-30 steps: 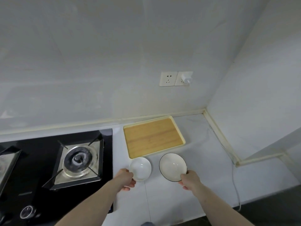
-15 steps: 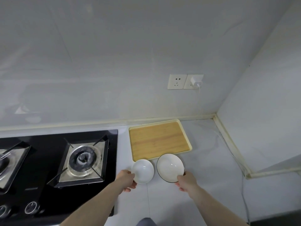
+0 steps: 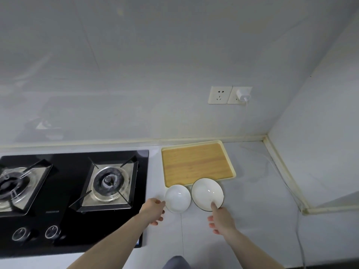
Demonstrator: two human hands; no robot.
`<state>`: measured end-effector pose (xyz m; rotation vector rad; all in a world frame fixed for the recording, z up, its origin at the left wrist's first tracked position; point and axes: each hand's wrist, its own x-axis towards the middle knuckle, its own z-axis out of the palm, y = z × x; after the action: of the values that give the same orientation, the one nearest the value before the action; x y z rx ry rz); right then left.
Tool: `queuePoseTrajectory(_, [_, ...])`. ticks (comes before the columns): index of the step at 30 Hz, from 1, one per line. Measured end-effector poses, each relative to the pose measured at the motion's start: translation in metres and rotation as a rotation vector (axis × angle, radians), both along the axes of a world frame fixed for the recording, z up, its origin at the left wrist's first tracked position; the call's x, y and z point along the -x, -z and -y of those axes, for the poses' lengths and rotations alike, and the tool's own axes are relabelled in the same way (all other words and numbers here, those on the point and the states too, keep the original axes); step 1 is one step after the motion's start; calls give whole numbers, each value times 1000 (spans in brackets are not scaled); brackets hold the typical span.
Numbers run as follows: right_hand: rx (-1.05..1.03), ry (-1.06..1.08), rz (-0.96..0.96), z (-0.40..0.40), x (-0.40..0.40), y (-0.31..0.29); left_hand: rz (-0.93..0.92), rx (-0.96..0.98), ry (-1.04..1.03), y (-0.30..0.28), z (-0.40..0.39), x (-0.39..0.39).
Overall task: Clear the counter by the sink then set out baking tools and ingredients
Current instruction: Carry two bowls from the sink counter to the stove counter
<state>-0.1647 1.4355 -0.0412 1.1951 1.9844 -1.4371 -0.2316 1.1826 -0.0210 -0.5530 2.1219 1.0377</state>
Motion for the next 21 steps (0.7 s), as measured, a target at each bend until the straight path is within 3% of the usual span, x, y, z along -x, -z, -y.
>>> queuePoseTrajectory(4, [23, -89, -20, 28, -22, -2, -103, 54, 68, -4, 21, -19])
queuePoseTrajectory(10, [46, -403, -82, 88, -24, -19, -271, 93, 150, -25, 73, -61])
queuePoseTrajectory(14, [-5, -730, -198, 150, -14, -43, -342, 152, 108, -43, 129, -92])
queuePoseTrajectory(21, [-1, -1012, -359, 284, -23, -92, -500, 318, 8, -80, 256, -163])
